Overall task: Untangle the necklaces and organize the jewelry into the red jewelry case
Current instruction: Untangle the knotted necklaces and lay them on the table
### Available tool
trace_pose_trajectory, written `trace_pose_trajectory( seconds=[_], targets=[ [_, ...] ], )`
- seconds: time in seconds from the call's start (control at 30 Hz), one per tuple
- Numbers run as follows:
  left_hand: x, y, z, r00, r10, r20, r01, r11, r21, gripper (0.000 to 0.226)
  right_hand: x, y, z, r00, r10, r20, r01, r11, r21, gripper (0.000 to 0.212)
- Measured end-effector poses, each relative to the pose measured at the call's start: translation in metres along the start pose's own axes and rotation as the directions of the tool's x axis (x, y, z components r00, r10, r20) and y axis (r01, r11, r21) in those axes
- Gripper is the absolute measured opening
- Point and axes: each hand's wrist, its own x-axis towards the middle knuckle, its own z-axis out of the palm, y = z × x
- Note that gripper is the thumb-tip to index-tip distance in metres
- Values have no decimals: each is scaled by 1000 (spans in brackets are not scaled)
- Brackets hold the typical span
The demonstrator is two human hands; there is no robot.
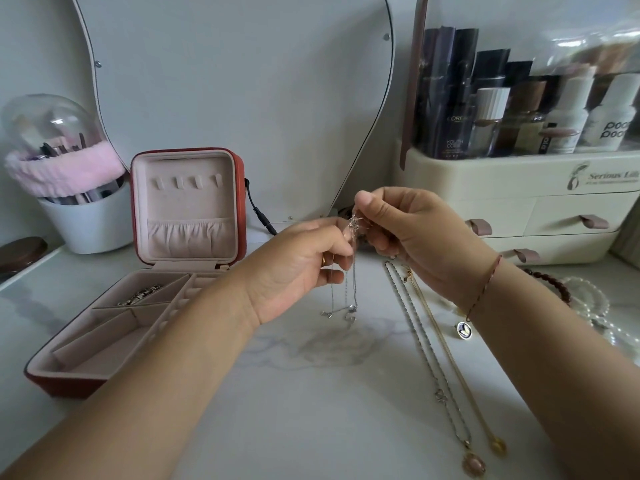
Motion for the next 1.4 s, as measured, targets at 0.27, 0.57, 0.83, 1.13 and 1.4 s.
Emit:
trace_pose_trajectory(
  seconds=[0.27,0.57,0.83,1.13,1.4],
  targets=[
    [-1,3,-6,997,-47,53,55,988,-142,4,-1,-2,-4,998,61,8,-60,998,-17,29],
    [-1,5,-6,984,-82,-161,90,995,44,27,-1,-8,-10,996,55,65,-63,989,133,28],
    [-6,5,3,981,56,-187,-33,992,124,16,-5,-12,-6,997,38,74,-43,997,67,27],
    [-4,2,11,972,110,-208,-104,994,40,10,-6,-13,-2,998,27,53,-31,997,77,28],
    [-4,1,15,979,112,-172,-108,994,35,11,-6,-12,0,999,21,35,-24,996,85,29]
  ],
)
